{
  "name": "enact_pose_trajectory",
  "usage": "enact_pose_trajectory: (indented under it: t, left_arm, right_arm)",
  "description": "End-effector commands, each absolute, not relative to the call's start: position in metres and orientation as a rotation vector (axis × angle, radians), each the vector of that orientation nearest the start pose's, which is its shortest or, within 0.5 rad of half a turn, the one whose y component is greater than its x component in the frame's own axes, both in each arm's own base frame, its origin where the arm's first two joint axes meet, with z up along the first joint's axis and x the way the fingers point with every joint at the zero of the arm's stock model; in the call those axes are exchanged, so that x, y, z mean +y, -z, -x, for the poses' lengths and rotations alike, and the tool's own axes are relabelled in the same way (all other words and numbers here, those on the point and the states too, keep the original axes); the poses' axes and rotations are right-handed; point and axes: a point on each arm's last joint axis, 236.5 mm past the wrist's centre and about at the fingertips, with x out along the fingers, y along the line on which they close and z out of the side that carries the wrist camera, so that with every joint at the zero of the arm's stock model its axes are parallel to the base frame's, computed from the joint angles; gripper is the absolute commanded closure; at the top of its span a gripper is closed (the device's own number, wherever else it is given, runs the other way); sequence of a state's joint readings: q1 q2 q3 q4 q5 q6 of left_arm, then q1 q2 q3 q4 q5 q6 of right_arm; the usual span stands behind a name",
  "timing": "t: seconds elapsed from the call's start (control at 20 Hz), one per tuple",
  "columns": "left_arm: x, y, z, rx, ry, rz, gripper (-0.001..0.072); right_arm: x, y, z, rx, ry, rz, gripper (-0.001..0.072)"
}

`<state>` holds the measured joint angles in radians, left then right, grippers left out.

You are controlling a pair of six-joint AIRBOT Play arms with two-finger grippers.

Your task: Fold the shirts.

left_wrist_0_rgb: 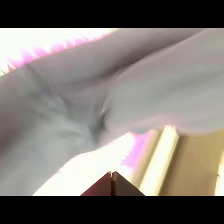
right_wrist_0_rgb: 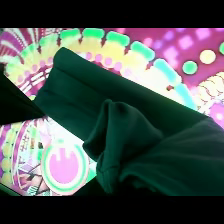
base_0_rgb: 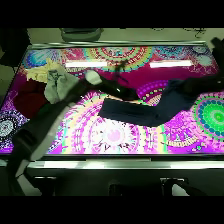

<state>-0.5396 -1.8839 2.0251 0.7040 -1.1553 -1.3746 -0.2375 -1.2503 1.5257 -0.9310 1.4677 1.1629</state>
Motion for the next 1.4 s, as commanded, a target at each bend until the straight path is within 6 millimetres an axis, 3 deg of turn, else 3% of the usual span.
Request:
enact_pose_trajectory:
  t: [0.0, 0.1, 0.2, 0.3, 0.4, 0.45, 0.55, 0.6, 0.7, 0.8, 0.9, 1.0, 1.05, 1.1, 1.2, 1.35]
  left_arm:
    - [-0.312, -0.217, -0.450, 0.803, 0.897, 0.147, 0.0684]
    - [-0.246, -0.268, -0.461, 0.693, 0.763, 0.173, 0.0683]
    - [-0.198, -0.311, -0.457, 0.601, 0.679, 0.196, 0.0683]
    - [-0.166, -0.336, -0.444, 0.555, 0.628, 0.197, 0.0683]
    - [-0.152, -0.344, -0.430, 0.555, 0.608, 0.188, 0.0682]
    - [-0.150, -0.343, -0.424, 0.567, 0.608, 0.184, 0.0682]
    - [-0.152, -0.333, -0.417, 0.607, 0.620, 0.174, 0.0682]
    - [-0.152, -0.327, -0.416, 0.622, 0.626, 0.162, 0.0682]
    - [-0.152, -0.315, -0.418, 0.650, 0.625, 0.166, 0.0682]
    - [-0.152, -0.301, -0.420, 0.683, 0.624, 0.169, 0.0682]
    - [-0.149, -0.286, -0.421, 0.717, 0.612, 0.166, 0.0682]
    - [-0.148, -0.277, -0.423, 0.734, 0.607, 0.159, 0.0681]
    - [-0.148, -0.275, -0.423, 0.738, 0.606, 0.160, 0.0682]
    - [-0.148, -0.274, -0.424, 0.741, 0.607, 0.161, 0.0681]
    - [-0.148, -0.273, -0.424, 0.741, 0.606, 0.162, 0.0681]
    - [-0.148, -0.273, -0.425, 0.743, 0.605, 0.167, 0.0681]
  right_arm:
    - [0.128, -0.144, -0.429, 0.982, -0.626, -0.211, 0.0668]
    - [0.177, -0.115, -0.446, 1.008, -0.673, -0.254, 0.0668]
    - [0.216, -0.081, -0.456, 1.048, -0.709, -0.305, 0.0667]
    - [0.252, -0.050, -0.462, 1.094, -0.749, -0.395, 0.0666]
    - [0.281, -0.032, -0.466, 1.104, -0.793, -0.491, 0.0665]
    - [0.290, -0.027, -0.469, 1.106, -0.795, -0.537, 0.0594]
    - [0.299, -0.028, -0.470, 1.081, -0.843, -0.558, 0.0111]
    - [0.297, -0.032, -0.469, 1.056, -0.880, -0.515, 0.0063]
    - [0.273, -0.037, -0.466, 1.057, -0.891, -0.457, 0.0060]
    - [0.224, -0.035, -0.466, 1.092, -0.834, -0.380, 0.0060]
    - [0.154, -0.025, -0.460, 1.177, -0.708, -0.289, 0.0043]
    - [0.072, -0.002, -0.435, 1.348, -0.535, -0.186, 0.0035]
    - [0.039, 0.012, -0.416, 1.451, -0.457, -0.153, 0.0041]
    - [0.024, 0.026, -0.401, 1.516, -0.419, -0.166, 0.0042]
    - [0.038, 0.053, -0.389, 1.533, -0.422, -0.303, 0.0043]
    - [0.071, 0.086, -0.399, 1.451, -0.406, -0.510, 0.0045]
